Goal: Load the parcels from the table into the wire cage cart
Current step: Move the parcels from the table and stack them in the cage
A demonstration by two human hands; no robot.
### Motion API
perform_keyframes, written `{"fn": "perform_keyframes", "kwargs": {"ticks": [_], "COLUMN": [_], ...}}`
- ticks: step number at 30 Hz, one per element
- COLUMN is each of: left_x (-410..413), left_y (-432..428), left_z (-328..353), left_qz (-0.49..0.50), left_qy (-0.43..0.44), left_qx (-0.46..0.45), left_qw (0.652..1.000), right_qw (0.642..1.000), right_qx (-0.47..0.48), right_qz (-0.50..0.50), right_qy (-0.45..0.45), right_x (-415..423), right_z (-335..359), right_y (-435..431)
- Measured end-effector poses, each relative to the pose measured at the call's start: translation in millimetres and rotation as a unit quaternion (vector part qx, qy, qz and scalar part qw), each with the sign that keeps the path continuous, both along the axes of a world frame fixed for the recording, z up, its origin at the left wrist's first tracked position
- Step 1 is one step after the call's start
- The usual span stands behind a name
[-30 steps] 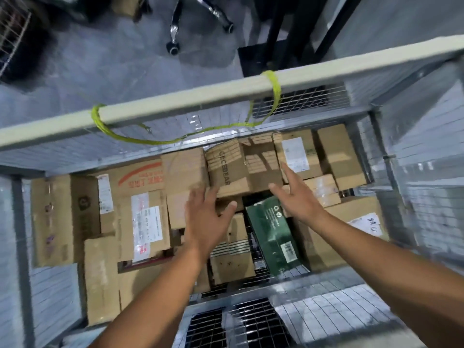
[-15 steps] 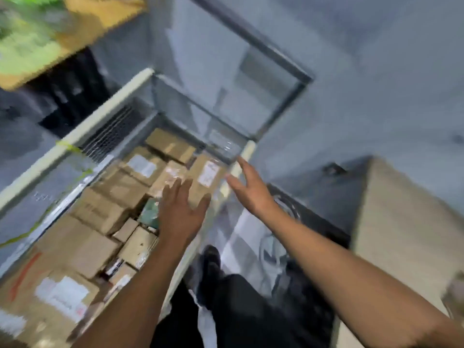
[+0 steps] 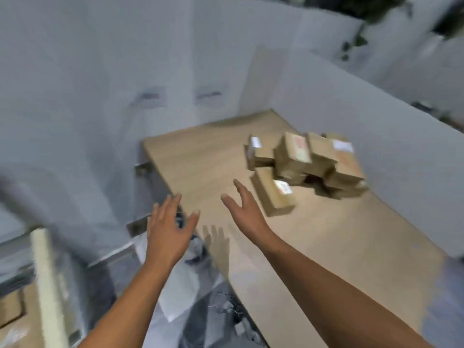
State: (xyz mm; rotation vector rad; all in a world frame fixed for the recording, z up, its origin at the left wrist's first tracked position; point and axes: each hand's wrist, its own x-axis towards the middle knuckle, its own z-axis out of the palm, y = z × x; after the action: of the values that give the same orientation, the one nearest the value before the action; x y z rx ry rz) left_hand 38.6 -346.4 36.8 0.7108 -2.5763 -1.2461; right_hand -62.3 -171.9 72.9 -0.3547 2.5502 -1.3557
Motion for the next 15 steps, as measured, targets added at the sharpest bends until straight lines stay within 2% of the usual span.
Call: {"fn": "perform_keyframes", "kwargs": {"ticks": [8, 12, 15], "left_x": [-26.7, -12.0, -25.0], "left_y": [199.0, 233.6, 236.6], "left_z": [39.6, 48.6, 57.5], "left_qz": [-0.17, -0.228, -0.234], "left_qy": [0.009, -0.018, -0.012], "left_qx": [-0.011, -0.049, -0.085], "left_qw": [0.985, 0.972, 0.968], "right_qw": [0.987, 0.982, 0.981], "right_qx": [0.032, 0.08, 0.08], "right_qz": [-0.15, -0.165, -0.177], "right_qy": [0.041, 0.035, 0.012], "right_x": [27.0, 55.1, 55.3], "right_z": [26.5, 20.5, 14.7], "right_y": [243.1, 320.2, 341.2]}}
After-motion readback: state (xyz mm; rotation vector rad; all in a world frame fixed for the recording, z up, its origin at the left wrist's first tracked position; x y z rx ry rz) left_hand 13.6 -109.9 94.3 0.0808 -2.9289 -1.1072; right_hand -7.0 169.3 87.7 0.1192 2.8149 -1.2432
